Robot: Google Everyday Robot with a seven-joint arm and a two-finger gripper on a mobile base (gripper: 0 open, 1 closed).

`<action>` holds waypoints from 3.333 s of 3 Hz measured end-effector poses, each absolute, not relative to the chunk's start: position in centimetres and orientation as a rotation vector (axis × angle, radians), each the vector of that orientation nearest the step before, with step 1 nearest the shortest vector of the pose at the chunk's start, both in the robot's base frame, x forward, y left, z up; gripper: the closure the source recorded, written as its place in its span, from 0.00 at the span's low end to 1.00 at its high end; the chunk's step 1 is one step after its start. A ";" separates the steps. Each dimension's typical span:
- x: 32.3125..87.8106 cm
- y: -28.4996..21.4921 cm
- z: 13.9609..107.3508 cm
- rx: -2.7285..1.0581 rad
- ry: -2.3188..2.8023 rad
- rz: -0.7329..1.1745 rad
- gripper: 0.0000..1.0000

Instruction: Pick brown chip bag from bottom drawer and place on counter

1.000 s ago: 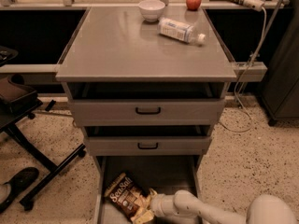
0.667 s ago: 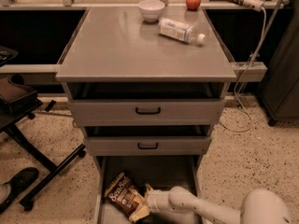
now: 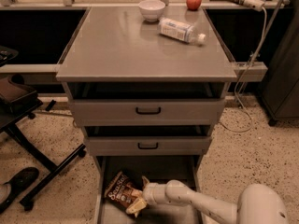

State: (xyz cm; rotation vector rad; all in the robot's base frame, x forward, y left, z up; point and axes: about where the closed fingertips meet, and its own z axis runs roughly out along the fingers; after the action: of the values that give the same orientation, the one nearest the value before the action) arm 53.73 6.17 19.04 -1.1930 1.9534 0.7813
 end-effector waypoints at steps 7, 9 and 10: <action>58.5 -0.4 32.0 -1.057 1.800 0.733 1.00; 59.7 -3.7 36.3 -1.018 1.738 0.748 1.00; 59.7 -4.4 36.8 -0.987 1.731 0.766 1.00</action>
Offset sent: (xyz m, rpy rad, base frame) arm 0.0001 0.0002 0.0001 0.0003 -0.0004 0.0003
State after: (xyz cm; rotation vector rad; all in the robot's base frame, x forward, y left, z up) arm 59.74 -4.39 36.84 -0.9873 1.7308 0.7660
